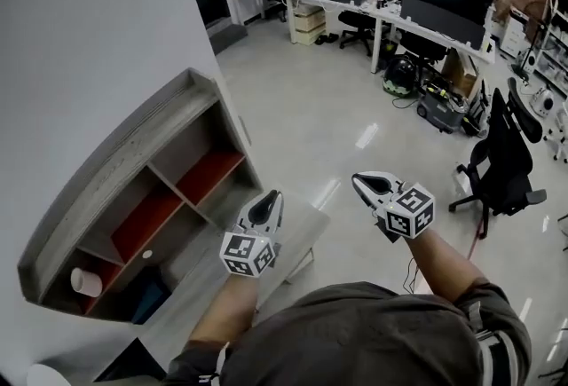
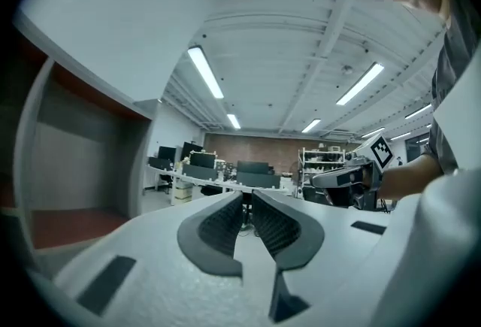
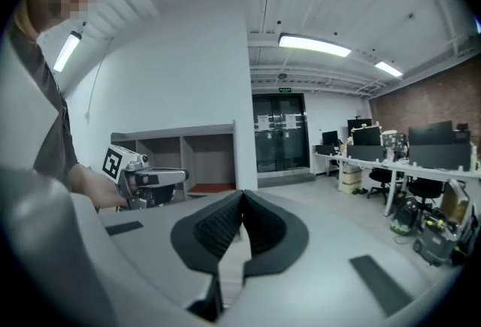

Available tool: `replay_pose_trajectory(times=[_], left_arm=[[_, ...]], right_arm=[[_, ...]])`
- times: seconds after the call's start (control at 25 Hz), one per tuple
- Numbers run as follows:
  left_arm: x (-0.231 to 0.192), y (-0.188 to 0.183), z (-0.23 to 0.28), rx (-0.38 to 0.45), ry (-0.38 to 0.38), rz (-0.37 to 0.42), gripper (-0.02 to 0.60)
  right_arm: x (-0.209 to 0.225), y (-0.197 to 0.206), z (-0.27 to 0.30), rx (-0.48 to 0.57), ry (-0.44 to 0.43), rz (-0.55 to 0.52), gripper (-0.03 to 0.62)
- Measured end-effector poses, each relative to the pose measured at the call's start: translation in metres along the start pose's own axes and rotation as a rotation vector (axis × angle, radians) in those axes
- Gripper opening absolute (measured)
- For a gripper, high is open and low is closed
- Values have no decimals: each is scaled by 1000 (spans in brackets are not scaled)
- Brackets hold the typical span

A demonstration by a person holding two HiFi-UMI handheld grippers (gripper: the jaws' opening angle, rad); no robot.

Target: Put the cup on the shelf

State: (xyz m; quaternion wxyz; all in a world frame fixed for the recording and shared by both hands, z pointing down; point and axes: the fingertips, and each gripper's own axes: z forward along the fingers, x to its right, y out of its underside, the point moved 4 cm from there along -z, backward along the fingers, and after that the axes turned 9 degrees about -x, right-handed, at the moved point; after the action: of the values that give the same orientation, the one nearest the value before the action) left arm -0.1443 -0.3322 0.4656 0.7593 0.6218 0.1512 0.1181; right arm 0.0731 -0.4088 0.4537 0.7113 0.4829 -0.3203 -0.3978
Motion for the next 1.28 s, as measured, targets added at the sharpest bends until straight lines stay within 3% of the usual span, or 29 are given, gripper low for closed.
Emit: replay_pose_trajectory(times=[0.28,0.48,0.72,1.28], left_arm=[[72,-1,67,-22,128,6,6],[105,6,96,-40,187,-20,6],[119,11,96,-53,184,-9,5],[103,11,73,-44,125,-15,5]], right_arm=[[57,36,-86,9,136,61,-9],[84,56,-121,1,186,87,-9],[88,63,-132,0,186,92,-9],[76,51,-112,-4,141,53,-11]])
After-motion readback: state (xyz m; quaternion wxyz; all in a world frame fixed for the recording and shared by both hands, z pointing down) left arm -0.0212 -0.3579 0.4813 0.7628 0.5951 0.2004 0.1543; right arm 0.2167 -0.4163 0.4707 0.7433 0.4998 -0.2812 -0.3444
